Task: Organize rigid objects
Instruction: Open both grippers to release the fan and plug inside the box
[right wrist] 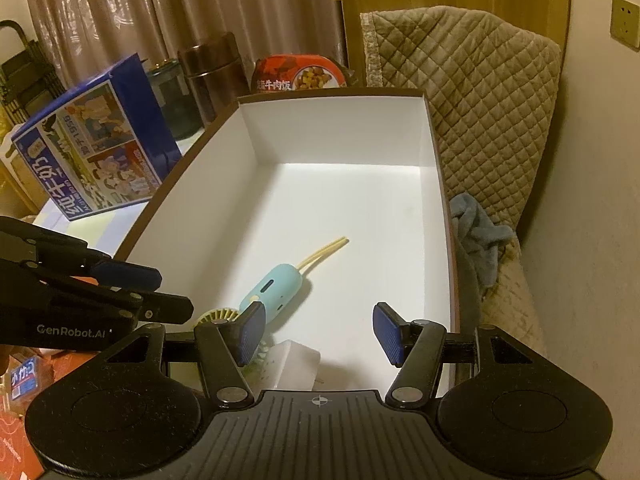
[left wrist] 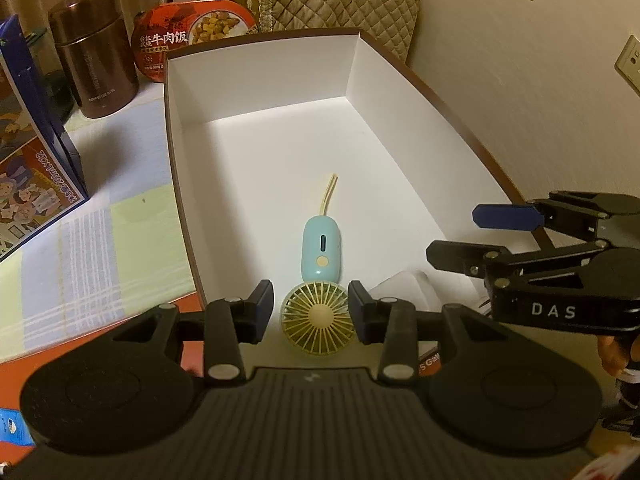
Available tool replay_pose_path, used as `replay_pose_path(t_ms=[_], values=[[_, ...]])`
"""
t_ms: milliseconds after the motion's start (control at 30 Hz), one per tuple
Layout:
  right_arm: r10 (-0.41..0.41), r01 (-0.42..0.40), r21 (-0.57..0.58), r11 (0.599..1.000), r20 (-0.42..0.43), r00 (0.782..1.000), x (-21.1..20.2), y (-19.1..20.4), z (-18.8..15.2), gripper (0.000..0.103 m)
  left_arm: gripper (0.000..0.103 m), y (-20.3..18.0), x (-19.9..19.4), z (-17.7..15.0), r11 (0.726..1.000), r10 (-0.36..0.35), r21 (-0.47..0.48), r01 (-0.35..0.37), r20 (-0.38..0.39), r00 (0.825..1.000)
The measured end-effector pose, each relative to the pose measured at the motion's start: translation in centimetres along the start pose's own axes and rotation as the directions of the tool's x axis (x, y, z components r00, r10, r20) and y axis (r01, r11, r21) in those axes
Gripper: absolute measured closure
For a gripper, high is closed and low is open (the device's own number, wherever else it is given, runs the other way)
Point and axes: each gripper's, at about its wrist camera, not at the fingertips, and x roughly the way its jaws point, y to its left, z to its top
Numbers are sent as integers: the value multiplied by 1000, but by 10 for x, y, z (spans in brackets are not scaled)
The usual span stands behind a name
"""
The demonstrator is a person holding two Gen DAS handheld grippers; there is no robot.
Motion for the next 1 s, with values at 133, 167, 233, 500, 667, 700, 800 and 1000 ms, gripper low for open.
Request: replay_pose_path(t_ms=[133, 167, 233, 500, 667, 700, 800, 1000], values=[[7, -7, -1, 1000, 1, 1000, -1, 0, 0, 46, 67, -1, -5, 0, 1000, 5, -5, -5, 12, 1000], [9, -9, -3, 1000, 2, 1000, -2, 1, 0, 46, 67, -1, -6, -1, 1000, 7, -6, -7, 15, 1000], [10, -10, -6, 1000, 7, 1000, -3, 2, 0, 46, 67, -1, -9, -2, 1000, 11, -11, -11, 21, 1000], [21, -21, -2, 1000, 32, 999, -11, 6, 0, 46, 65, 1, -25, -10, 1000, 10, -28, -9, 51, 999], [53, -54, 25, 998, 54, 997, -18, 11, 0, 46, 64, 7, -45, -19, 999, 24, -40, -21, 90, 996], [56, -59, 40, 997, 60, 997, -19, 12, 0, 46, 62, 9, -50, -21, 999, 28, -44, -24, 98, 995], [58, -63, 60, 996, 79, 995, -27, 18, -1, 45, 60, 17, -66, -27, 998, 33, -53, -27, 123, 992], [58, -67, 83, 994, 99, 993, -46, 38, -8, 39, 56, 33, -104, -43, 998, 58, -46, -51, 188, 980]])
